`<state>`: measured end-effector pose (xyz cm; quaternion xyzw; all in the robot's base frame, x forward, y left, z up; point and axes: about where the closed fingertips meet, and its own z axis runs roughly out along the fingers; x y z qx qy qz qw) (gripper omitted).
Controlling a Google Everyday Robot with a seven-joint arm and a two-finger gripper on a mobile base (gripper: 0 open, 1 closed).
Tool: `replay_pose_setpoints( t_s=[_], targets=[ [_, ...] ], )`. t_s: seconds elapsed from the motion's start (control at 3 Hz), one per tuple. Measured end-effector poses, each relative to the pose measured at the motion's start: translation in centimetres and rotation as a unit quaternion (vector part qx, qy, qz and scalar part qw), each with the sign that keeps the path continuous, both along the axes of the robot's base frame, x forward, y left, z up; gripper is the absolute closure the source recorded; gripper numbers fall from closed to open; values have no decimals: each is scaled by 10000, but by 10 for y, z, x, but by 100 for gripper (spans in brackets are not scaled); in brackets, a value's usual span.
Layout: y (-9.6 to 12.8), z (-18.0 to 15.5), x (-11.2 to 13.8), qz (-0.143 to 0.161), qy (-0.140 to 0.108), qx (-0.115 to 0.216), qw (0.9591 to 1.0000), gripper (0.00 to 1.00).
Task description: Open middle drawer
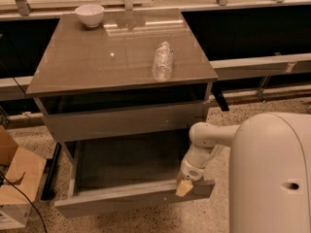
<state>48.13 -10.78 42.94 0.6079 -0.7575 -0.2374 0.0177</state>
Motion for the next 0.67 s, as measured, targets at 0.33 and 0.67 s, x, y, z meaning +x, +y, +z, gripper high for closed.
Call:
replay_pose_setpoints(
  t_s=[0.33, 0.67],
  targets=[
    [-12, -2, -31, -128, 140, 61, 9998, 52],
    [-12, -3, -31, -128, 140, 61, 9998, 29]
  ],
)
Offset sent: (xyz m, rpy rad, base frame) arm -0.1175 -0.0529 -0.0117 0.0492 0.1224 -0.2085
